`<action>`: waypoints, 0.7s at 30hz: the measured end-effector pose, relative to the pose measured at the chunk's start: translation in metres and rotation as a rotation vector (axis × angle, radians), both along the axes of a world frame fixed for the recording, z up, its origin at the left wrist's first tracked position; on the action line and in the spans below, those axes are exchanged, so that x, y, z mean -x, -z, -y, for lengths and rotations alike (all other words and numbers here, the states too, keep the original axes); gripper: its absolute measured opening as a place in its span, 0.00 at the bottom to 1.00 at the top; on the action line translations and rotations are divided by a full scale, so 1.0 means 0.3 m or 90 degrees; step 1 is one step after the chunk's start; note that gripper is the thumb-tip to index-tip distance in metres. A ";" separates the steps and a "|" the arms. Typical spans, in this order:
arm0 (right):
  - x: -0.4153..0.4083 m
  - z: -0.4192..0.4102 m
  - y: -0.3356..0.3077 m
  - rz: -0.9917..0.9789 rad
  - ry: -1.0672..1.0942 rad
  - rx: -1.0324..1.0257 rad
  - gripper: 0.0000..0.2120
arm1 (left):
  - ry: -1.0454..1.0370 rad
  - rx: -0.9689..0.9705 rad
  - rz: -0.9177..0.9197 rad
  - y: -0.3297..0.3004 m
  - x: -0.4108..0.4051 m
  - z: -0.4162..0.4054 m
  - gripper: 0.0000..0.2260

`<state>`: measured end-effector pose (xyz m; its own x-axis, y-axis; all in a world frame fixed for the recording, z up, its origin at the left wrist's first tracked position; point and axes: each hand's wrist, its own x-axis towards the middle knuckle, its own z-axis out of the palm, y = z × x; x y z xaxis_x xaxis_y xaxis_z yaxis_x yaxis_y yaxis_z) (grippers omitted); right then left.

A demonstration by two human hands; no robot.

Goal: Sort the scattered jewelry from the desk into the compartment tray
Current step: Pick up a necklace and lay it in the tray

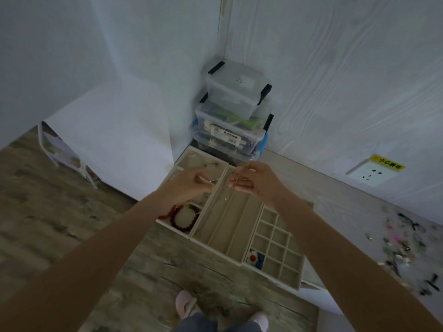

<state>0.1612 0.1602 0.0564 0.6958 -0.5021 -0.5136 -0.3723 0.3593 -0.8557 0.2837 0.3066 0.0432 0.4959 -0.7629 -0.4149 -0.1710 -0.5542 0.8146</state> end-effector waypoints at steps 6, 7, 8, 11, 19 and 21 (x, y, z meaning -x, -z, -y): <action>-0.036 -0.001 -0.003 0.063 -0.024 -0.002 0.02 | 0.091 0.055 -0.061 -0.006 0.072 0.052 0.12; -0.035 0.004 0.001 0.065 -0.009 0.006 0.03 | 0.092 0.054 -0.054 -0.006 0.074 0.054 0.10; -0.032 0.010 0.007 0.062 0.006 0.015 0.03 | 0.092 0.042 -0.042 -0.004 0.072 0.052 0.08; -0.016 0.033 0.034 0.019 0.049 0.057 0.05 | 0.092 0.013 -0.009 0.001 0.057 0.031 0.07; -0.017 0.076 0.186 -0.168 0.078 0.273 0.11 | 0.083 0.015 0.080 -0.001 0.002 -0.030 0.08; -0.025 0.077 0.208 -0.238 0.025 0.401 0.06 | 0.064 0.019 0.111 -0.002 0.004 -0.033 0.09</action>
